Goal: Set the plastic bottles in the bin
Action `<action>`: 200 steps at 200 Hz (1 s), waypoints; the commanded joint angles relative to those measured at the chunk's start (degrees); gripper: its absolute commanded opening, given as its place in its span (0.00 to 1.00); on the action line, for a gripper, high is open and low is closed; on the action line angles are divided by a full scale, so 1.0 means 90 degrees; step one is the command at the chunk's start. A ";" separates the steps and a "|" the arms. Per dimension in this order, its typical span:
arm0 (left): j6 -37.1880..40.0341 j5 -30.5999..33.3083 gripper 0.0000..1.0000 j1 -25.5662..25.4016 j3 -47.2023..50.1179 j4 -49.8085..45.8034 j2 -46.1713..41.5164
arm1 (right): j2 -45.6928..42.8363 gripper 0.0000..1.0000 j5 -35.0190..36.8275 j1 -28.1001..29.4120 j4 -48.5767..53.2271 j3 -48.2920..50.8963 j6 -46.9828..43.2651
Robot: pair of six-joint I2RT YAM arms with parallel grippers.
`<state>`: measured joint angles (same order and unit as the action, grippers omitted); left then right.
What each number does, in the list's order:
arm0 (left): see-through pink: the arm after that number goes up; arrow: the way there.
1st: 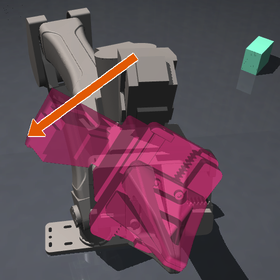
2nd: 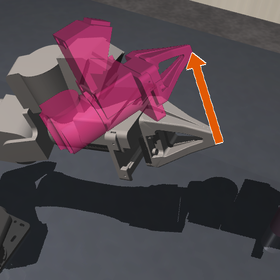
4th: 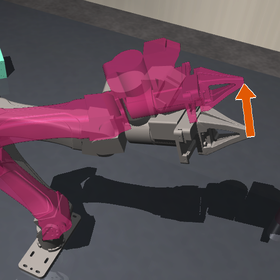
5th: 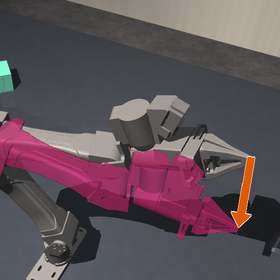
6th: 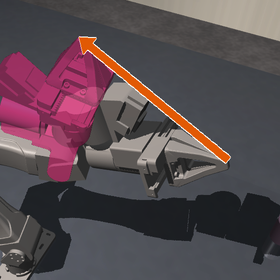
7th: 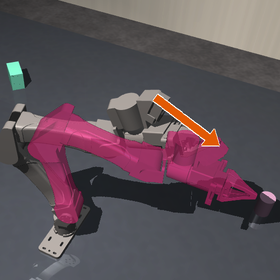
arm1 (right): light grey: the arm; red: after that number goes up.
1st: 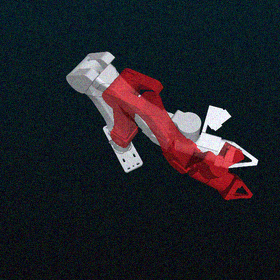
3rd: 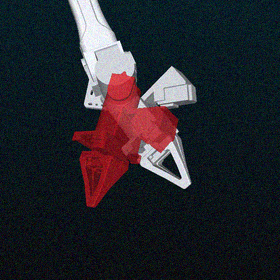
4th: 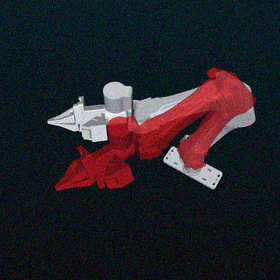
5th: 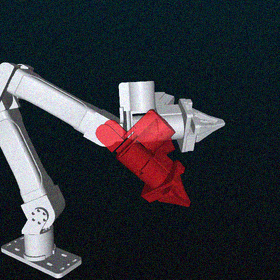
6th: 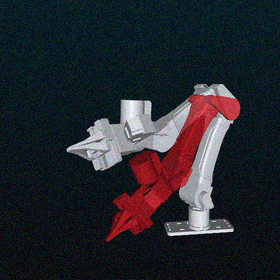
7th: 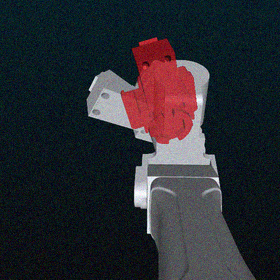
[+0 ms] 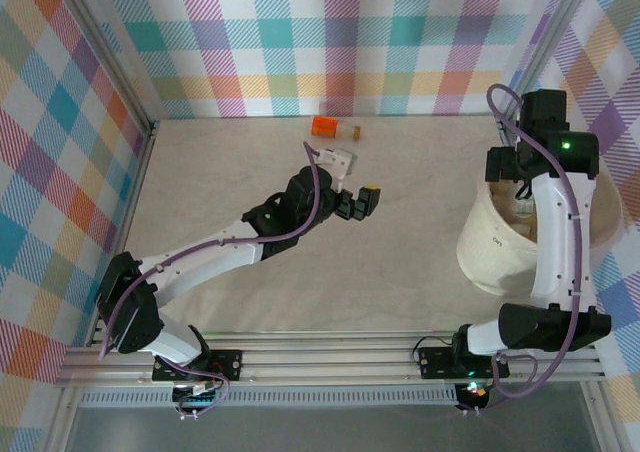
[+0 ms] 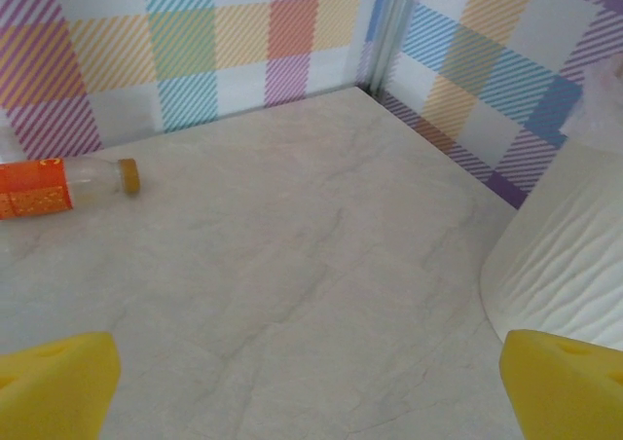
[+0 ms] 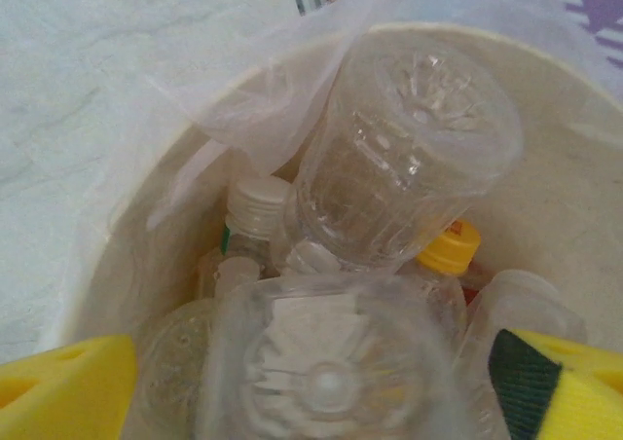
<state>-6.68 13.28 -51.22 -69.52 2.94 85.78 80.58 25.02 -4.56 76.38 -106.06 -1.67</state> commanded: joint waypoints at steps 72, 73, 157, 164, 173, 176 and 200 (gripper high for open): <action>-0.0954 0.1145 1.00 0.0383 0.0690 0.0309 -0.0408 | -0.0570 1.00 -0.0116 0.1019 -0.0768 -0.0862 0.0125; -0.0966 0.1153 1.00 0.0386 0.0696 0.0314 -0.0414 | -0.0572 1.00 -0.0124 0.1046 -0.0789 -0.0862 0.0126; -0.1922 0.2369 1.00 0.0647 0.1320 -0.0139 -0.1118 | -0.0316 1.00 -0.3164 0.2587 -0.3459 0.0024 0.0388; -0.1992 0.2372 1.00 0.0675 0.1330 -0.0201 -0.1148 | -0.0221 1.00 -0.3242 0.2710 -0.3608 0.0043 0.0410; -0.2072 0.2373 1.00 0.0692 0.1348 -0.0264 -0.1170 | -0.0082 1.00 -0.3331 0.2845 -0.3840 0.0099 0.0420; -0.2087 0.2372 1.00 0.0708 0.1352 -0.0269 -0.1181 | -0.0039 1.00 -0.3377 0.2884 -0.3921 0.0121 0.0420; -0.2295 0.2429 1.00 0.0755 0.1370 -0.0385 -0.1225 | 0.0398 1.00 -0.3882 0.3096 -0.4775 0.0448 0.0562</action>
<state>-23.83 32.80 -45.15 -58.26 1.32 76.34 80.93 -2.22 21.71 44.34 -104.27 1.30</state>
